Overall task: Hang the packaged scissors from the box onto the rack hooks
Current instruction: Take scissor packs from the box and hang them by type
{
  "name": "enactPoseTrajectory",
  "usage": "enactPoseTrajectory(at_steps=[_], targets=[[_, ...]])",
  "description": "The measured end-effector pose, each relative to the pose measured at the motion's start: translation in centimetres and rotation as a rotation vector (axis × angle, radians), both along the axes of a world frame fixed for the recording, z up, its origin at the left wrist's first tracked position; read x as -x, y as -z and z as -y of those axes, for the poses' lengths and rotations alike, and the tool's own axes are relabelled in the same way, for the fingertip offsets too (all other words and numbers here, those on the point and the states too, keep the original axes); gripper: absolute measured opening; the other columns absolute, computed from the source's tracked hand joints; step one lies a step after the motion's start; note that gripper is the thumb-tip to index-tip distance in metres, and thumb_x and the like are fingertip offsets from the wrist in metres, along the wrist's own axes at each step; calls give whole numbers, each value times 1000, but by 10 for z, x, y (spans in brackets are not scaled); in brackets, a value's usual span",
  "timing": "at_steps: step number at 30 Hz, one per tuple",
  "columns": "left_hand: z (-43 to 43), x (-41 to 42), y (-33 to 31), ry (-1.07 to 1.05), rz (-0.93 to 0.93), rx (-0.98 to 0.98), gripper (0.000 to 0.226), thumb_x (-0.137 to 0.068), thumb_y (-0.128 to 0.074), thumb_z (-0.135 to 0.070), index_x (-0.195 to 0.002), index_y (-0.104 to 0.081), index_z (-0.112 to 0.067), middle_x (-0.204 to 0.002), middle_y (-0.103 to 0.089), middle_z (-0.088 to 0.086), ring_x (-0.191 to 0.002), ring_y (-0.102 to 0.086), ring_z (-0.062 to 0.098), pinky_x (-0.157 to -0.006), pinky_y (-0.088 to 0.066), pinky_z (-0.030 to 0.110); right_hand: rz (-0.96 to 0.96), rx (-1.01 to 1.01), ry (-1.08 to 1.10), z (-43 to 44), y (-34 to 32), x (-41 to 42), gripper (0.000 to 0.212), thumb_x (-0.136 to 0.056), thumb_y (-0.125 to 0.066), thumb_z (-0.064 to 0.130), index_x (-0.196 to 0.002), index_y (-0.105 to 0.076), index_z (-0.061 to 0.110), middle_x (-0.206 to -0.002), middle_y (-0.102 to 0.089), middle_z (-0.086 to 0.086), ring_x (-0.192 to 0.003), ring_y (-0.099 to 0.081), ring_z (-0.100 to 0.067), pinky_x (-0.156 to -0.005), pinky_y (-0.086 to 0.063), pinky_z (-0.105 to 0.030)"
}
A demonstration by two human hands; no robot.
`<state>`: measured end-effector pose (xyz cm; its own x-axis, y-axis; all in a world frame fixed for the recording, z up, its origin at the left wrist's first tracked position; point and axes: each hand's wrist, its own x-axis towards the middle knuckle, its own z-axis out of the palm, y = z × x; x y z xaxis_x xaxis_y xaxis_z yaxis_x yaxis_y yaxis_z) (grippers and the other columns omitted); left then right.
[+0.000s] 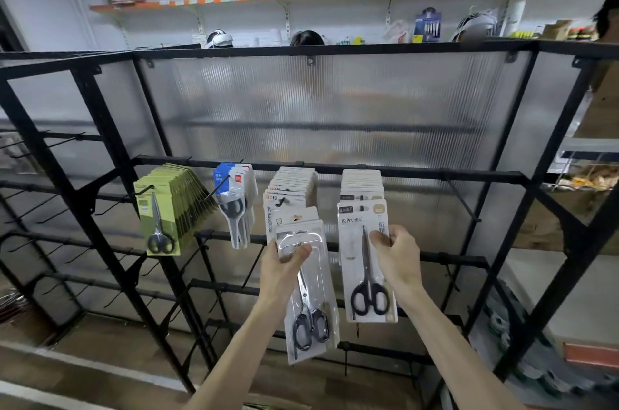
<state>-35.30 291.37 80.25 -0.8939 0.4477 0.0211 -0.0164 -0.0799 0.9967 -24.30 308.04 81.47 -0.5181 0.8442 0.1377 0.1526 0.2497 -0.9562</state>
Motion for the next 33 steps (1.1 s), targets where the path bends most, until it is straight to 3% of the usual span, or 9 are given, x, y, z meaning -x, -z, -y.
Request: enactPoseTrajectory(at_steps=[9, 11, 14, 17, 21, 25, 28, 30, 33], targets=[[3, -2, -5, -9, 4, 4, 43, -90, -77, -27, -129, -61, -19, -112, -73, -10, -92, -68, -6, -87, -47, 22, 37, 0, 7, 1, 1, 3, 5, -101, -55, 17, -102, -57, 12, -90, -63, 7, -75, -59, -3, -51, -40, -13], [3, -1, -6, -7, 8, 10, 44, -89, -77, -27, -129, -61, -20, -113, -74, -10, -95, -67, -5, -83, -46, 18, 63, 0, 16, -5, 0, 12, 8, -101, -55, 18, -105, -56, 11, -90, -61, 6, -76, -59, -6, -55, -40, -19], [2, 0, -6, -8, 27, 14, 44, -88, -78, -28, -128, -61, -19, -115, -73, -7, -104, -66, 4, -89, -48, 24, 132, -11, 47, -20, 1, 30, 18, -100, -54, 23, -107, -57, 6, -94, -63, -3, -80, -62, -16, -62, -47, -29], [-1, -3, -6, 8, 23, 22, 40, -89, -78, -27, -125, -62, -21, -116, -72, -6, -108, -66, 8, -80, -46, 17, 197, -27, 79, -31, 3, 43, 25, -100, -53, 28, -105, -58, 4, -96, -65, -9, -86, -63, -25, -73, -52, -40], [-6, -10, -10, 39, 11, 54, 24, -90, -76, -21, -110, -63, -24, -102, -73, -11, -84, -68, -7, -65, -48, 7, 265, -73, 77, -31, 2, 43, 31, -102, -49, 30, -103, -60, 1, -90, -65, -9, -74, -61, -19, -57, -46, -31], [-9, -14, -11, 71, 7, 59, 24, -89, -78, -26, -106, -62, -24, -96, -72, -9, -85, -67, 0, -73, -49, 19, 201, -130, 26, -4, 5, 10, 45, -97, -56, 46, -120, -46, 9, -112, -53, -2, -101, -58, -17, -81, -51, -32], [-18, -19, -11, 77, 21, 62, 24, -88, -79, -27, -103, -62, -24, -91, -71, -12, -77, -66, -6, -68, -50, 19, 57, 68, -243, 34, -1, -24, 46, -92, -63, 51, -123, -45, 23, -114, -54, 16, -108, -55, -3, -91, -41, -21], [-27, -26, -13, 88, 39, 65, 22, -88, -79, -24, -103, -64, -23, -93, -74, -10, -79, -69, -4, -65, -52, 15, 55, 123, -338, 44, 1, -35, 44, -86, -71, 47, -119, -51, 25, -113, -60, 18, -106, -59, 1, -85, -44, -15], [-41, -39, -14, 127, 90, 75, 19, -87, -80, -24, -99, -64, -23, -96, -75, -4, -83, -71, 8, -66, -55, 21, 21, 160, -257, 40, 2, -44, 28, -85, -79, 26, -104, -59, 23, -102, -69, 8, -93, -66, -4, -73, -50, -18]])
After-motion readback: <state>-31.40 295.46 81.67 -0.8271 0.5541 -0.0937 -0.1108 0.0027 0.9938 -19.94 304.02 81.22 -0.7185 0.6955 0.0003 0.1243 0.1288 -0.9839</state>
